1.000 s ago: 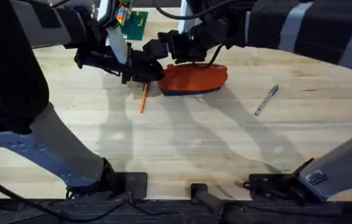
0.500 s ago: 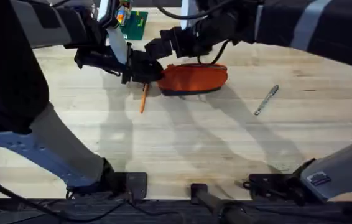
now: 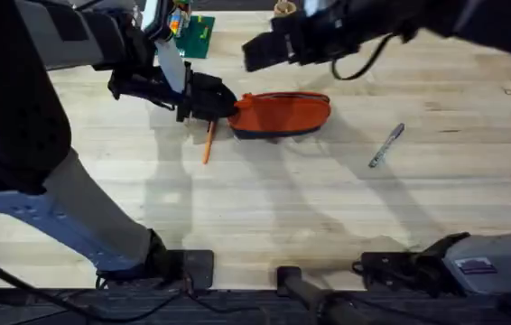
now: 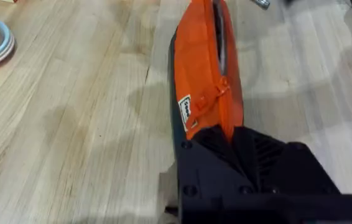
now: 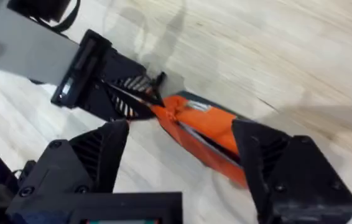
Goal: Unzip the bag, pick up the pens from the table one at a time and place them inside, then zip the bag closed.
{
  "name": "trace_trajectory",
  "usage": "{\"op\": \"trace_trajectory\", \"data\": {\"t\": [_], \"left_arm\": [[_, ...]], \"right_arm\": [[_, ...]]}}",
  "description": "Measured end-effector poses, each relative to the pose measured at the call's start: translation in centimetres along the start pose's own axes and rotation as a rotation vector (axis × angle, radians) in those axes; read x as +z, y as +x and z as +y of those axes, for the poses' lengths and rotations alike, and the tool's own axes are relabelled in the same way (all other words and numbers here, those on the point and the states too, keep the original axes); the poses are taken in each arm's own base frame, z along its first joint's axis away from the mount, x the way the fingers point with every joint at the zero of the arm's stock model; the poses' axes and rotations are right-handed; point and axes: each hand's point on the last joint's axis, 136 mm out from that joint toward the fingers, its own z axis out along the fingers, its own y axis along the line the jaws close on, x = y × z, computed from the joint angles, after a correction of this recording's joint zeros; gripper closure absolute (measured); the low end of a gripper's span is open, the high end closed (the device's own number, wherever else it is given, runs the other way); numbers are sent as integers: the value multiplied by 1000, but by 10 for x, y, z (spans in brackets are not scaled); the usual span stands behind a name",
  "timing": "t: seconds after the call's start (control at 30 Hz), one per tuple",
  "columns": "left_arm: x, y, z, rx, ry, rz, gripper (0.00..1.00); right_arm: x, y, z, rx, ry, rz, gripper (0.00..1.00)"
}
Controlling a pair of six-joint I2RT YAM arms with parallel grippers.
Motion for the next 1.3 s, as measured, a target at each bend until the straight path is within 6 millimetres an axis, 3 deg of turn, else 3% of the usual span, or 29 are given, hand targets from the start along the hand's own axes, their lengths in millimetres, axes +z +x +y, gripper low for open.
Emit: {"op": "trace_trajectory", "data": {"t": [0.17,0.23,0.3,0.43,0.47,1.03,1.07,1.13,1.27,1.3], "left_arm": [[0,0,0,-1,0,0,946],[0,0,0,-1,0,0,888],[0,0,0,1,0,0,693],[0,0,0,-1,0,0,67],[0,0,0,-2,0,0,23],[-1,0,0,-3,-2,-1,8],[-1,0,1,-4,-4,-1,8],[-2,1,0,-10,-4,-1,8],[-6,-3,3,-13,-8,-1,8],[-7,-6,3,-8,-10,0,8]], "right_arm": [[-33,4,-7,-22,26,-3,5],[-45,6,-8,-31,34,-7,5],[-55,8,-10,-34,41,-12,5],[-72,11,-13,-42,56,-17,5],[-76,12,-14,-45,60,-18,5],[-98,39,-28,-132,93,66,12],[-99,40,-28,-145,93,74,53],[-100,45,-28,-175,91,93,238],[-100,50,-28,-234,87,115,806],[-100,50,-28,-246,86,117,901]]}}
